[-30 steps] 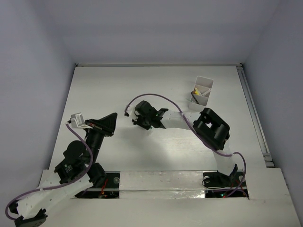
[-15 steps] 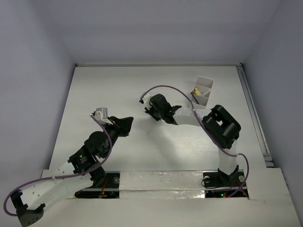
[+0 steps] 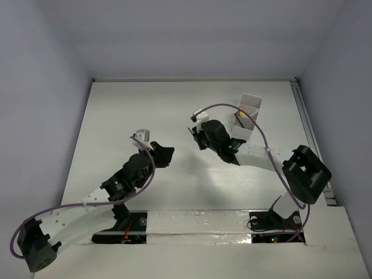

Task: Sort the stationery into containers
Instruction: Pick up the pen from the center of the board, then close the pen cap on the pen.

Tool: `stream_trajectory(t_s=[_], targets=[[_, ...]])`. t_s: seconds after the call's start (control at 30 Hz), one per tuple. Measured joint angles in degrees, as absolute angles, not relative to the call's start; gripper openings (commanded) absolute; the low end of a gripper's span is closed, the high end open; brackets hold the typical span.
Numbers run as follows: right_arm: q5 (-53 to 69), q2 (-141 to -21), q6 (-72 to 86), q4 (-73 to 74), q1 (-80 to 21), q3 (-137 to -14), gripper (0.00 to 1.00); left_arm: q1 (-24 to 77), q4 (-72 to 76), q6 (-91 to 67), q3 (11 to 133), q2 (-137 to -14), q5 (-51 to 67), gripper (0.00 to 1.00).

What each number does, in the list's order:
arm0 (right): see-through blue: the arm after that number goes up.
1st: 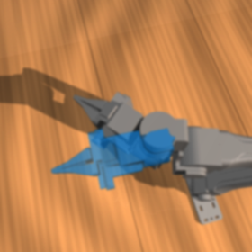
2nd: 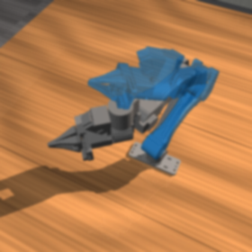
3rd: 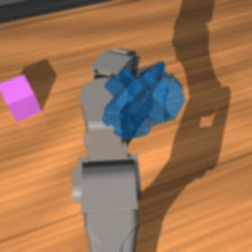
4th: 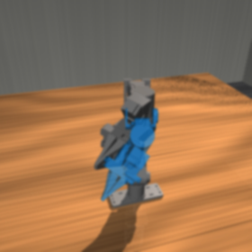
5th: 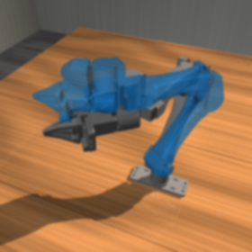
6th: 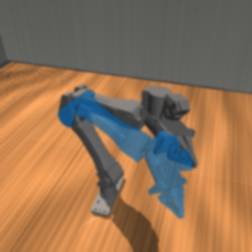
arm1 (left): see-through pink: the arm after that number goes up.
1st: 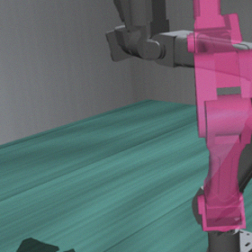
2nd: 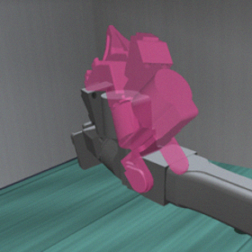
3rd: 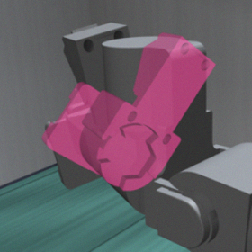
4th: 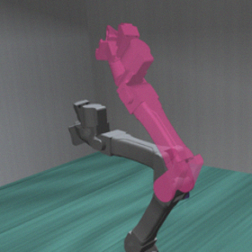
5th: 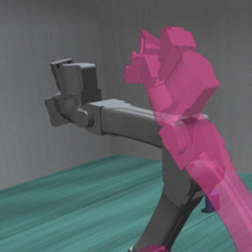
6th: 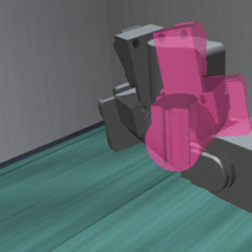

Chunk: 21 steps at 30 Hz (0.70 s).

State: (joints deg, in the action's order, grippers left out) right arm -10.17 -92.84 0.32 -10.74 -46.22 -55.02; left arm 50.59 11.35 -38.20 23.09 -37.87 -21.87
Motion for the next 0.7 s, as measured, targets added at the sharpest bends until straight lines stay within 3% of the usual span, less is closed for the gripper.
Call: stream_trajectory(t_s=[0.17, 0.53, 0.6, 0.7], targets=[[-10.74, -87.35, 6.66, -8.62, -46.22, -47.24, 0.00, 47.51, 12.62, -38.33, 23.09, -47.35, -14.87, 0.00], [-6.02, -81.47, 15.62, -4.29, -46.24, -37.50, 0.00, 46.48, 14.50, -37.19, 23.22, -59.29, -5.45, 0.00], [-5.96, -80.47, 16.38, -3.33, -46.24, -36.23, 0.00, 46.46, 13.87, -36.18, 23.92, -61.21, -5.15, 0.02], [-5.85, -77.45, 17.52, -3.05, -46.24, -33.71, 0.00, 46.41, 13.67, -35.33, 24.36, -62.78, -4.38, 0.18]])
